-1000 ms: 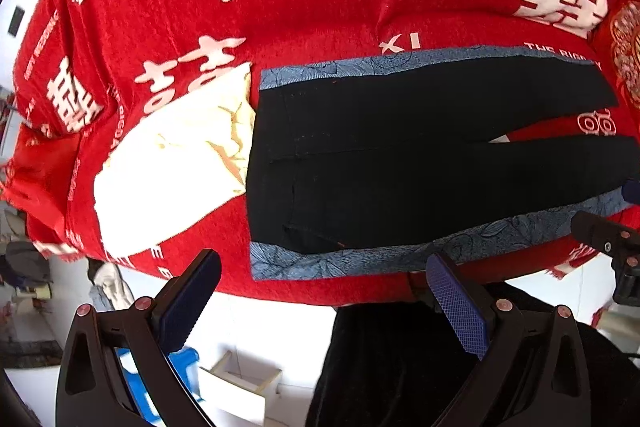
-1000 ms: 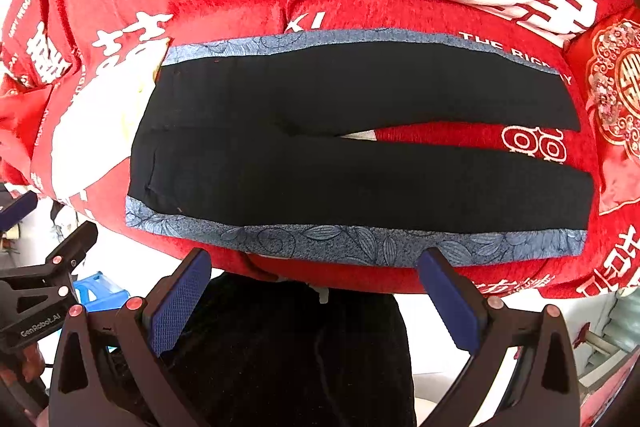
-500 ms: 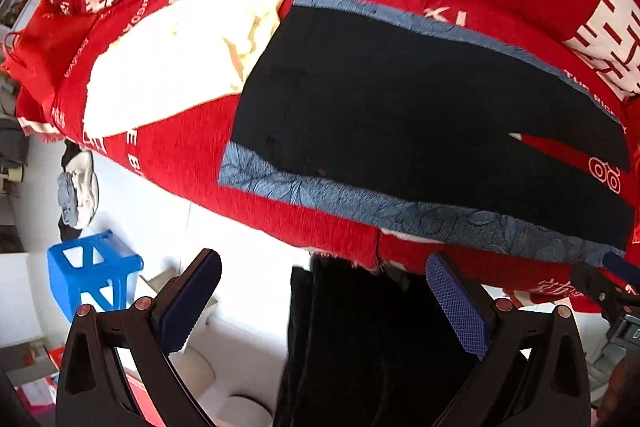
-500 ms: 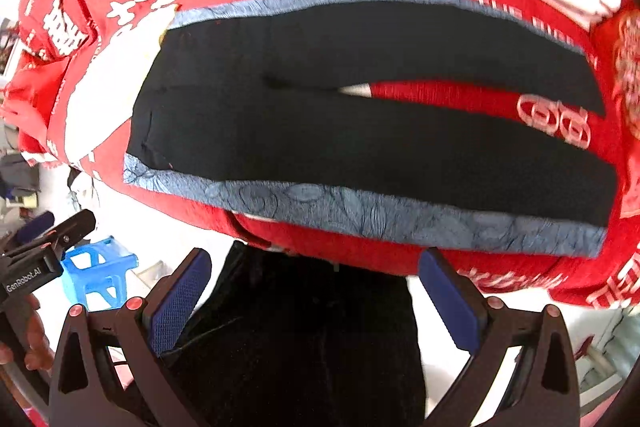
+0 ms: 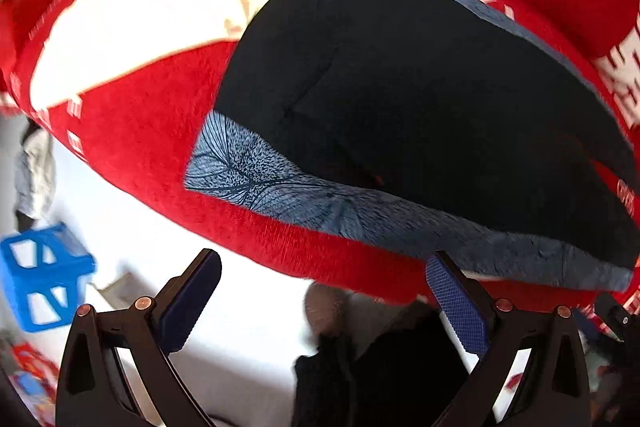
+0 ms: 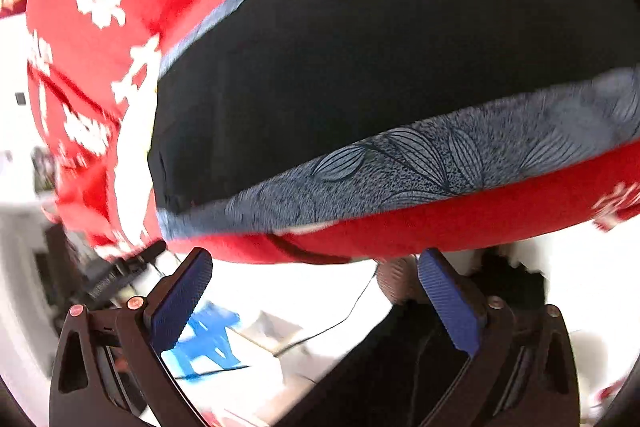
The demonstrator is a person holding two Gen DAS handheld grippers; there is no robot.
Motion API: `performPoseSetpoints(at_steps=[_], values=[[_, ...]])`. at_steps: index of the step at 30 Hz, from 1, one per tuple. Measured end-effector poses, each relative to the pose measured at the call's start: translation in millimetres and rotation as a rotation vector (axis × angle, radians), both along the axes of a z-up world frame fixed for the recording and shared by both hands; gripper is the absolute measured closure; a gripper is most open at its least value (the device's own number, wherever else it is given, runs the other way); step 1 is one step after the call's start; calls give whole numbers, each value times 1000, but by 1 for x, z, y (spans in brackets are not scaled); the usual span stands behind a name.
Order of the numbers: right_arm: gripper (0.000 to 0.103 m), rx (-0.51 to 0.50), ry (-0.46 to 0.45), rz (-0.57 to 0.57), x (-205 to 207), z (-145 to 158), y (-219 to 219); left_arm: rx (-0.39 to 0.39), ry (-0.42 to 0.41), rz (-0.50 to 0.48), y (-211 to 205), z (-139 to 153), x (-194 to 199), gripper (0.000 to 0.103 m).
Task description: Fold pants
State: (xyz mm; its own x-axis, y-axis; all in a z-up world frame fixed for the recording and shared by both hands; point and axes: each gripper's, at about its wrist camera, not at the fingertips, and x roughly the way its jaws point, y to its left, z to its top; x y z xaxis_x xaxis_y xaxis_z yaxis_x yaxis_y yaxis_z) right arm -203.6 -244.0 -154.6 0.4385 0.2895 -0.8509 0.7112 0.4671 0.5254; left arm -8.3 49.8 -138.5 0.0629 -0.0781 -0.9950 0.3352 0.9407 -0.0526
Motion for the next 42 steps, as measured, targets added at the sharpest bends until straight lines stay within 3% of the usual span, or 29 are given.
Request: performPoseSetpoints(at_steps=[3,6,13,19,24,26,27,28,30,32,36,42], values=[[6,42,-64,-87,-12,-23,-8,-72,19,54,16,-27,8,0],[23,101,-137,-163,-22,-45,-21,-168,47,122,27,-48,15,0],[25,210,-302,-222,-32,-79,-34,-324,89,170,27,-73,19,0],[24,323,-364,-212,-33,-98,-24,-347,93,179,18,-76,20,0],[25,390,-485,-225,-9,-101,-15,-371,86,168,13,-71,29,0],[29,406,-491,-234,3,-105,-14,-367,80,171,8,-69,34,11],[45,418,-489,-246,7,-108,-13,-352,77,177,6,-68,36,14],[68,430,-478,-260,10,-109,-12,-345,74,188,7,-67,38,26],[93,444,-450,-282,6,-111,-10,-363,78,202,18,-63,39,47],[95,433,-430,-274,3,-101,-9,-389,102,216,28,-58,43,81],[95,365,-411,-202,6,-62,-8,-424,91,183,35,-35,44,81],[95,273,-426,-119,30,-4,-22,-447,8,114,11,18,60,81]])
